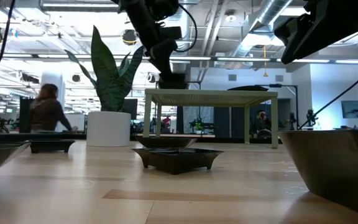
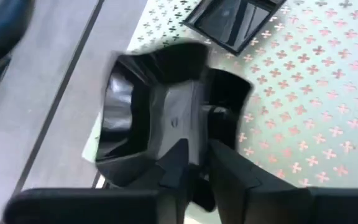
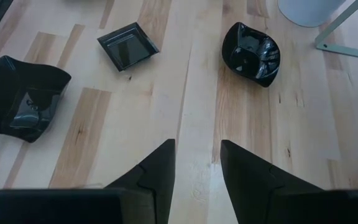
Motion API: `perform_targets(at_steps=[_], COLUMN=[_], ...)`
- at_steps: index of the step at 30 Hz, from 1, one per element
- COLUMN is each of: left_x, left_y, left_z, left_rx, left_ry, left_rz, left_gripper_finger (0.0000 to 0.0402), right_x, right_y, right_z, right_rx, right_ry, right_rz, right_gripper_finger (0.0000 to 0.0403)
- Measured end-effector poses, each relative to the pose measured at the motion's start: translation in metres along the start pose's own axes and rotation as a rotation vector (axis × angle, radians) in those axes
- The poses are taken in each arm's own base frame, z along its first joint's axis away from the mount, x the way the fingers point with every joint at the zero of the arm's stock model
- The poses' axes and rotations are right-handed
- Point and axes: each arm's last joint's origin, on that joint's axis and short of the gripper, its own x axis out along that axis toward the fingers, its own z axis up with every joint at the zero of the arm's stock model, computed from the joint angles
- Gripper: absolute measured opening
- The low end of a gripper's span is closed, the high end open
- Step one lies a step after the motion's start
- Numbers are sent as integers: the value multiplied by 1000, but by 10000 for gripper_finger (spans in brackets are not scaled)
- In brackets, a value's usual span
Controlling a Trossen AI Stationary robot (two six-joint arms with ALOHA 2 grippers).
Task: Pick & Place Mini shaped plates
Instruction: Stack the distorted square plate on top of the other distorted square plate on the shelf
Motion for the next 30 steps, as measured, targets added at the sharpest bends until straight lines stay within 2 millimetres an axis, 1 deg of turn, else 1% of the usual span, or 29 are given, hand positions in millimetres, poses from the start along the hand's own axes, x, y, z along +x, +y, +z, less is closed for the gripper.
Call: perform_targets(at_steps=[7, 9, 11, 13, 15, 17, 20, 22, 25, 28, 30], left_x=[-2, -4, -8, -17, -30, -44, -64, -77, -95, -112, -121], left_y=[-4, -9, -19, -35, -54, -78, -113, -135, -163, -184, -194], left_z=[7, 8, 10, 13, 15, 16, 10, 4, -7, -23, -36], left_rx=[-4, 22, 49, 82, 129, 180, 227, 206, 121, 59, 6], left_ry=[-60, -67, -79, -101, -121, -147, -141, -122, -59, 57, 168], left_rz=[4, -5, -22, -48, -86, -132, -208, -267, -386, -456, -475], left_gripper_finger=[121, 130, 136, 137, 138, 138, 138, 138, 138, 138, 138], right_x=[0, 0, 0, 0, 0, 0, 0, 0, 0, 0, 0], right_y=[0, 0, 0, 0, 0, 0, 0, 0, 0, 0, 0], right_z=[0, 0, 0, 0, 0, 0, 0, 0, 0, 0, 0], right_rx=[0, 0, 0, 0, 0, -1, -1, 0, 0, 0, 0], right_ry=[0, 0, 0, 0, 1, 0, 1, 1, 0, 0, 0], right_rz=[0, 0, 0, 0, 0, 0, 0, 1, 1, 1, 1], right_gripper_finger=[123, 123, 123, 123, 123, 123, 123, 123, 123, 123, 123])
